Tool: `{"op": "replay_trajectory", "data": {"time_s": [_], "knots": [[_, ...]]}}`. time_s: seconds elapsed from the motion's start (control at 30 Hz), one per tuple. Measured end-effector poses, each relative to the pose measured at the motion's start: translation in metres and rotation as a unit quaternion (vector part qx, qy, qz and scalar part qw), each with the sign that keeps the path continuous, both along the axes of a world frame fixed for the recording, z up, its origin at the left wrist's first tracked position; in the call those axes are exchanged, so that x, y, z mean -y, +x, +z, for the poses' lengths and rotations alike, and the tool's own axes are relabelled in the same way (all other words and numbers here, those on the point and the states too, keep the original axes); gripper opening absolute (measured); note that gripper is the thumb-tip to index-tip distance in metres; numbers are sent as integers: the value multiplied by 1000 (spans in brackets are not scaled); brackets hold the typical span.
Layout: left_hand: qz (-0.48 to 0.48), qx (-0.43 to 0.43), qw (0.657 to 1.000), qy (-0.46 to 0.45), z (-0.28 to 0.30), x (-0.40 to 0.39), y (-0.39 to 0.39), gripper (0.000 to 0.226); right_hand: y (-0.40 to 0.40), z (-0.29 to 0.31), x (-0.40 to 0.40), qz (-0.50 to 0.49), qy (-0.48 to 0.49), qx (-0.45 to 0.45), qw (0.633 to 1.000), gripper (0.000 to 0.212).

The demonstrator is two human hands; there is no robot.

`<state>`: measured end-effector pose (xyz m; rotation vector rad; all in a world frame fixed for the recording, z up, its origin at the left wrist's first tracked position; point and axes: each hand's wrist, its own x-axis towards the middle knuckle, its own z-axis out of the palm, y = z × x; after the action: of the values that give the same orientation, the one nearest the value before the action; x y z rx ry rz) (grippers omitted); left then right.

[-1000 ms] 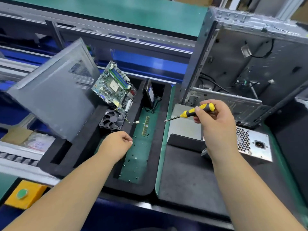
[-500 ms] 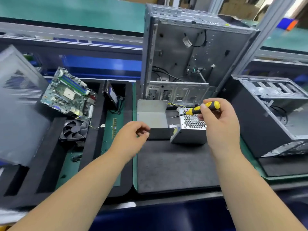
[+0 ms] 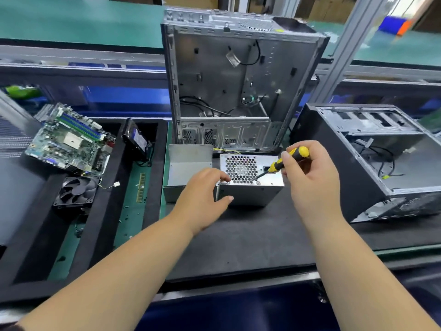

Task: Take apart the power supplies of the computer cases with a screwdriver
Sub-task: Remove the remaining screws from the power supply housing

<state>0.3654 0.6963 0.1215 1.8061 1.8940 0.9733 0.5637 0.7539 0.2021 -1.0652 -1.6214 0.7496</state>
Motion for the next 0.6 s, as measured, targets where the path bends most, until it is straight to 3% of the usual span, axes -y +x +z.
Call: {"op": "replay_trajectory", "data": {"time_s": [0.23, 0.6], "knots": [[-7, -127, 990, 56, 9, -27, 32, 40, 18, 0, -14, 34, 14, 42, 998, 7], [-36, -72, 997, 20, 6, -68, 51, 29, 33, -2, -30, 51, 29, 85, 995, 8]]}}
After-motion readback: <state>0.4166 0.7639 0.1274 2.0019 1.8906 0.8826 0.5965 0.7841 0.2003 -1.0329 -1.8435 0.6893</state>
